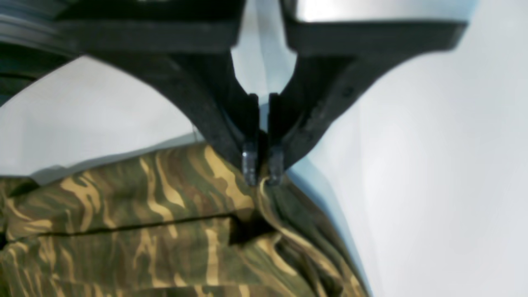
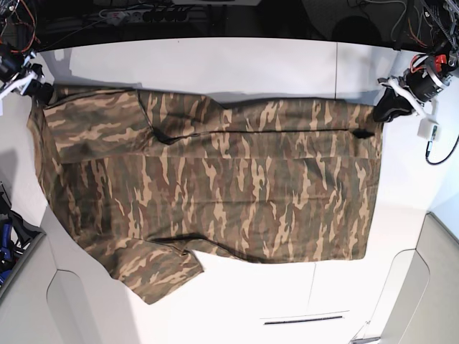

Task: Fold the T-shirt properly
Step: 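Drag the folded shirt with both grippers and release it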

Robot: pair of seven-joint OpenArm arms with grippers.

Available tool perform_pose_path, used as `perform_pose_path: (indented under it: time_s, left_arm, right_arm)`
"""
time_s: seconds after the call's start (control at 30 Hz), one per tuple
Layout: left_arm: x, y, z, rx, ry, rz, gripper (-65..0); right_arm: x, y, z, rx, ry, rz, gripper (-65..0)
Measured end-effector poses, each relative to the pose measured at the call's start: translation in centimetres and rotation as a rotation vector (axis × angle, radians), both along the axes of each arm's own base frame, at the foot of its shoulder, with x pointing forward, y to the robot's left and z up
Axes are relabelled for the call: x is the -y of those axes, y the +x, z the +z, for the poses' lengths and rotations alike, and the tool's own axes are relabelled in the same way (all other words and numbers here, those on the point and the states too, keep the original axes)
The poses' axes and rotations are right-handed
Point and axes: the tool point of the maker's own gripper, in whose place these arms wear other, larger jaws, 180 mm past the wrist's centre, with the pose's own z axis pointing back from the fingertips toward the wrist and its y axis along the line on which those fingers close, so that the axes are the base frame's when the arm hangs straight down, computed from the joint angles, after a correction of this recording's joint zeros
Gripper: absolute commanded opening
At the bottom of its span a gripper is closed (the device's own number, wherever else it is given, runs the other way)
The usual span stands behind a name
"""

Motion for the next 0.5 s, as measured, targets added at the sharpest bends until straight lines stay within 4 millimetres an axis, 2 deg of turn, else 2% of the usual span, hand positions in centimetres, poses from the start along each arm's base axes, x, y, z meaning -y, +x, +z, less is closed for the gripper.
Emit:
perform_pose_path:
  time_s: [0.23, 0.5]
  left_arm:
    - [1.0, -2.7, -0.4, -0.051, -0.013, -0.026, -65.0]
    - [1.3, -4.1, -0.8, -0.086, -0.013, -0.037, -65.0]
  right_arm:
    - [0.6, -2.5, -0.4, -0.042, 0.000, -0.023, -65.0]
    - [0.6, -3.1, -0.7, -0.063, 0.003, -0.017, -65.0]
